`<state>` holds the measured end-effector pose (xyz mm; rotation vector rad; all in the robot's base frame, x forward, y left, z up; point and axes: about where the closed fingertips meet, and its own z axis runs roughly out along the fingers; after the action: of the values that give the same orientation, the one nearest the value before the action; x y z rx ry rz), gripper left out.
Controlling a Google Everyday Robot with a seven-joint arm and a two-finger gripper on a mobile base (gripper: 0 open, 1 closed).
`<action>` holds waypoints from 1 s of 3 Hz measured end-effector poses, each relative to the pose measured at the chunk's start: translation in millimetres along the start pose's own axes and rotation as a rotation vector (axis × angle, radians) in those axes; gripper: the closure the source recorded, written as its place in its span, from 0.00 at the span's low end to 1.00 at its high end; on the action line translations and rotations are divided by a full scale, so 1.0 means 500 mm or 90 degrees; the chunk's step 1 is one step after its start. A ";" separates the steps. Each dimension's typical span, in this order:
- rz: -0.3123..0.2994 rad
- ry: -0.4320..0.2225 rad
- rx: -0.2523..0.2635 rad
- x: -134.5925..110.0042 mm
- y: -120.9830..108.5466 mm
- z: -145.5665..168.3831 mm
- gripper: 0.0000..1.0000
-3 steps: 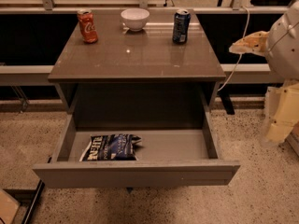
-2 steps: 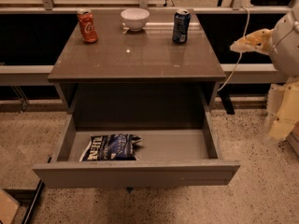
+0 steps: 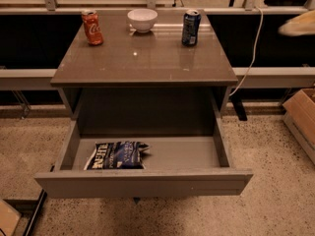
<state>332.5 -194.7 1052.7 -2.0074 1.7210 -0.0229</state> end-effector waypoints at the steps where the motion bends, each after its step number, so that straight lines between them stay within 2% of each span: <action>1: -0.020 -0.014 0.029 -0.011 0.051 -0.088 0.00; 3: -0.041 -0.007 0.072 -0.045 0.033 -0.109 0.00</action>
Offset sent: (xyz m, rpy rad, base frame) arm -0.0395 -0.0132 0.0312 0.0187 -0.0522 0.0211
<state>295.2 -194.1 1101.3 -1.9753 1.6121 -0.1276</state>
